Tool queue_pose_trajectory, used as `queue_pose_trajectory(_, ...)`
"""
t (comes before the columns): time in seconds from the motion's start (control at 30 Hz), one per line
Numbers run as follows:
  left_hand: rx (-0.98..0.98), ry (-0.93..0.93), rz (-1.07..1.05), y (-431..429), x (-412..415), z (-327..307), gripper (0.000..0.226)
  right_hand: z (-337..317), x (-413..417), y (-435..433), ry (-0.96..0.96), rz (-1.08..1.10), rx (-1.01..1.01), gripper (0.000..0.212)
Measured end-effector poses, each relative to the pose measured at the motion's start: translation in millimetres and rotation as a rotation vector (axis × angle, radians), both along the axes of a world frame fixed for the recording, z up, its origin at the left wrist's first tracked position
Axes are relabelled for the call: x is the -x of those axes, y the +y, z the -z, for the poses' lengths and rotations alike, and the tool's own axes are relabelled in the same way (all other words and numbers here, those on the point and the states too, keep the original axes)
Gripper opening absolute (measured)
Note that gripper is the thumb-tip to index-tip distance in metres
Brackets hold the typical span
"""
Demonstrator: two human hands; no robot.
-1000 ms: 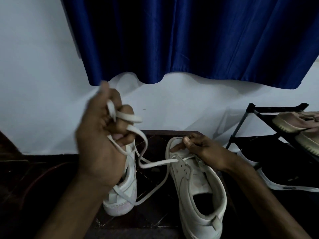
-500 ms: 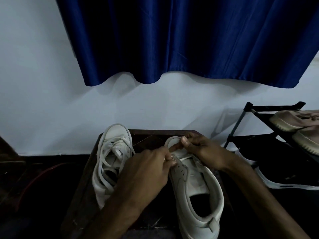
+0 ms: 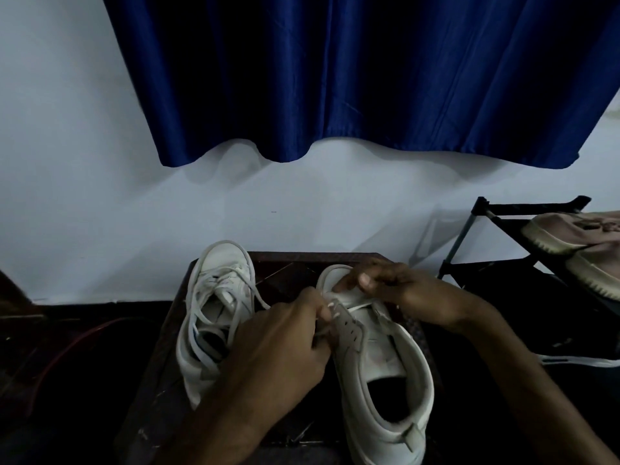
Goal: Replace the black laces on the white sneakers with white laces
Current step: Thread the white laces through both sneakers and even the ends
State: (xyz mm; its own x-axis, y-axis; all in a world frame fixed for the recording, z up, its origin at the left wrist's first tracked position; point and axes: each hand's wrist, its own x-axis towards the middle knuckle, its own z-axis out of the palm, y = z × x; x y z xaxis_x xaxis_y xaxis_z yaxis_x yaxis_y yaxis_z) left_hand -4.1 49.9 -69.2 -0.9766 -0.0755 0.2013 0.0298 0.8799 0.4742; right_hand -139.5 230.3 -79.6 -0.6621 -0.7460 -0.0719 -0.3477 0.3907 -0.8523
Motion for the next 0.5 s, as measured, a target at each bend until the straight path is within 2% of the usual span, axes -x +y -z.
queue_pose_trajectory(0.07,-0.051,0.023,-0.006,-1,3,1,0.016,-3,0,6,-0.006,0.001,0.049,0.027)
queue_pose_trajectory(0.2,0.029,0.034,-0.070,5,11,11,0.029,-5,-1,8,0.018,-0.033,0.089,0.024)
queue_pose_trajectory(0.37,-0.010,0.079,-0.034,5,13,13,0.015,-10,-2,3,0.144,-0.099,0.021,0.011)
queue_pose_trajectory(0.5,0.090,0.105,0.016,3,12,7,0.013,-9,0,6,0.164,-0.115,-0.013,0.007)
